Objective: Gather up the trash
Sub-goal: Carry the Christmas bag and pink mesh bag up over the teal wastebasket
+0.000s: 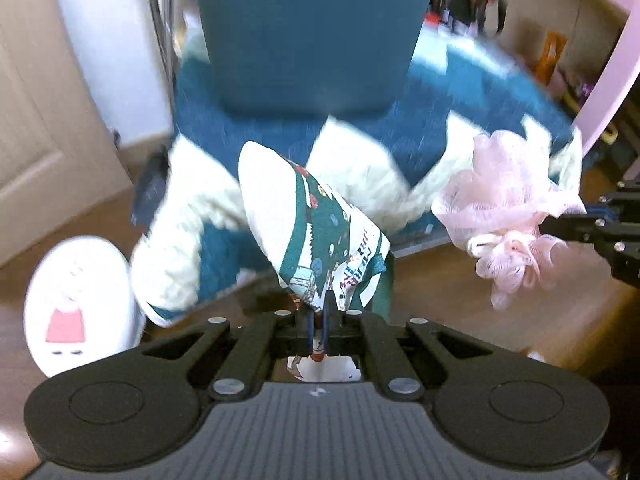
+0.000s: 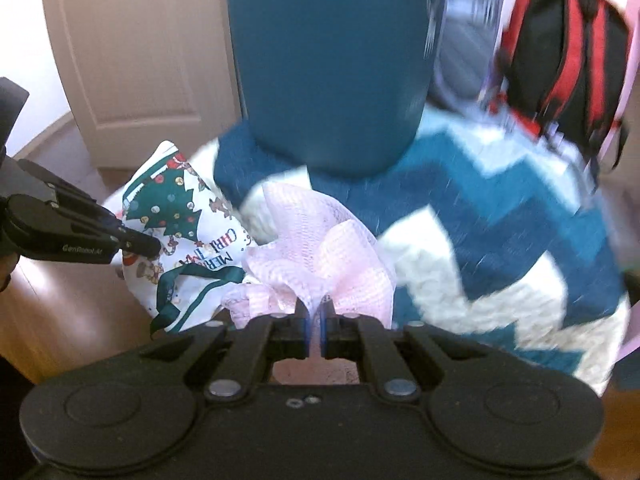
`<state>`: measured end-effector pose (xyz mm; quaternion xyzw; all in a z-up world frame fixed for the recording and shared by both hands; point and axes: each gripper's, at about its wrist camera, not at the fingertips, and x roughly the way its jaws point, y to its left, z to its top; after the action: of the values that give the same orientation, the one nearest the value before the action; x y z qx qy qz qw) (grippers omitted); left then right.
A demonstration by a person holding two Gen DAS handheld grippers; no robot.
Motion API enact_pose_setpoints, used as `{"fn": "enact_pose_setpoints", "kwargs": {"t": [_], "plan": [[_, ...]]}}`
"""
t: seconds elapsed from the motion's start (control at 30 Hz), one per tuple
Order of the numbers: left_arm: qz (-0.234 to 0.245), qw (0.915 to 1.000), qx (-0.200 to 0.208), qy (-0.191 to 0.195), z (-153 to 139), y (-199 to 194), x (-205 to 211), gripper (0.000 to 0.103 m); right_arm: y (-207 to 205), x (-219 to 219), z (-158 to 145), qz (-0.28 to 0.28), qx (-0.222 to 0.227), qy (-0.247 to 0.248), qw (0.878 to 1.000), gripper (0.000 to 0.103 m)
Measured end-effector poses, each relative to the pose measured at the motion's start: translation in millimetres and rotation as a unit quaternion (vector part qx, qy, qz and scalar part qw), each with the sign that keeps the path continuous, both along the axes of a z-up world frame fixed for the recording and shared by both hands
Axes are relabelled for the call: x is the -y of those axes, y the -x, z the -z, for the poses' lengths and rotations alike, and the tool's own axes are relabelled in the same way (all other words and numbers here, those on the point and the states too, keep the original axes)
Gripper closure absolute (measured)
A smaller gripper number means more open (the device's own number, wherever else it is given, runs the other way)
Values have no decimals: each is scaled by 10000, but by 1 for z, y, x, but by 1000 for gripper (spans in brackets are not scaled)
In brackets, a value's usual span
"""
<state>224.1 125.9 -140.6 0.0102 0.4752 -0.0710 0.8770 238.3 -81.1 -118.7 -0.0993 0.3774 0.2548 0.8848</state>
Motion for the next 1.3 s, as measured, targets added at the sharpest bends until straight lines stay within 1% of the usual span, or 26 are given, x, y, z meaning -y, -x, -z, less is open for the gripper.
{"fn": "enact_pose_setpoints", "kwargs": {"t": [0.1, 0.2, 0.33, 0.4, 0.5, 0.63, 0.7, 0.87, 0.97, 1.03, 1.1, 1.17, 1.3], "plan": [[-109, 9990, 435, 24, -46, 19, 6, 100, 22, 5, -38, -43, 421, -35, 9991, 98], [-206, 9962, 844, 51, -85, 33, 8, 99, 39, 10, -78, -62, 828, -110, 9965, 98], [-304, 9889, 1454, 58, -144, 50, 5, 99, 54, 15, -128, -111, 1339, -187, 9908, 98], [-334, 9839, 1757, 38, -174, 57, 5, 99, 57, 18, -149, -139, 1524, -256, 9879, 98], [-332, 9767, 2120, -23, -207, 63, 8, 99, 57, 20, -181, -160, 1775, -387, 9832, 98], [-339, 9644, 2617, -184, -258, 62, 12, 99, 51, 19, -225, -144, 2128, -504, 9757, 98], [-382, 9574, 2850, -263, -282, 59, 13, 99, 45, 17, -245, -129, 2216, -584, 9733, 98], [-617, 9445, 3216, -255, -335, 33, 11, 99, 20, 7, -291, -13, 2529, -699, 9650, 98], [-726, 9379, 3381, -289, -356, 12, 8, 99, 2, 0, -308, 73, 2596, -792, 9624, 98], [-782, 9363, 3412, -298, -367, -4, 7, 99, -11, -5, -313, 104, 2630, -829, 9612, 98], [-808, 9353, 3427, -343, -372, -20, 8, 99, -25, -10, -314, 116, 2623, -845, 9612, 98], [-824, 9348, 3432, -389, -370, -34, 8, 99, -40, -16, -311, 118, 2594, -828, 9621, 98], [-834, 9408, 3257, -435, -353, -65, 9, 99, -69, -26, -297, 165, 2429, -776, 9668, 98]]}}
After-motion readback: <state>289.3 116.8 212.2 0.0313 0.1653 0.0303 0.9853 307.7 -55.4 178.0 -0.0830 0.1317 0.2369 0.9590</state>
